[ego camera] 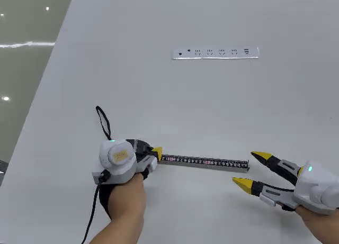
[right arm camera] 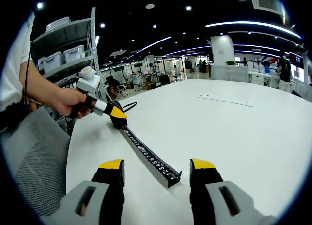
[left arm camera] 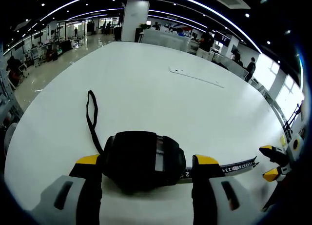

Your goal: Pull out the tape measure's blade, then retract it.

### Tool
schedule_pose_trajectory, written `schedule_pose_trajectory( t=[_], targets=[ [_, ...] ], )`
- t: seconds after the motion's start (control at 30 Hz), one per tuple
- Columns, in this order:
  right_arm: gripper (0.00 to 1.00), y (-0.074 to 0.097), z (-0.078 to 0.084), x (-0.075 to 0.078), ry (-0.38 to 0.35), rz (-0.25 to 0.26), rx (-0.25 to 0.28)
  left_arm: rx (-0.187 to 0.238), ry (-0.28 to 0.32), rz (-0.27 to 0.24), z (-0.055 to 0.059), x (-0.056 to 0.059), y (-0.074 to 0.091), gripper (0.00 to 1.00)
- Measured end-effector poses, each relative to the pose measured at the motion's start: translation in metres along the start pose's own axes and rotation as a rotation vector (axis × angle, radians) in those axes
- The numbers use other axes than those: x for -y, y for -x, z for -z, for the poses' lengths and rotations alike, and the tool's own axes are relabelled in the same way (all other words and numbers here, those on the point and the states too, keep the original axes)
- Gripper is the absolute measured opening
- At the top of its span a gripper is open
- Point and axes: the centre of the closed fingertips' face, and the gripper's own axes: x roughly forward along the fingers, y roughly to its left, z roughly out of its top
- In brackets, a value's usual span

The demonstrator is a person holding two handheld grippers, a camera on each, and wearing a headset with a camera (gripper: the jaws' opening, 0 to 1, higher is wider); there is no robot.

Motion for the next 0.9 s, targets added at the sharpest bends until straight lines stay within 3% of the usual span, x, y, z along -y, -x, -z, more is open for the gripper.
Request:
schedule_pose_trajectory(
  t=[0.9],
  targets=[
    [0.53, -0.0008, 0.0029, 0.0032, -0.018, 0.001, 0.009, -0.010, -0.021, -0.043, 0.0031, -0.0043, -0.0058, 0.70]
  ],
)
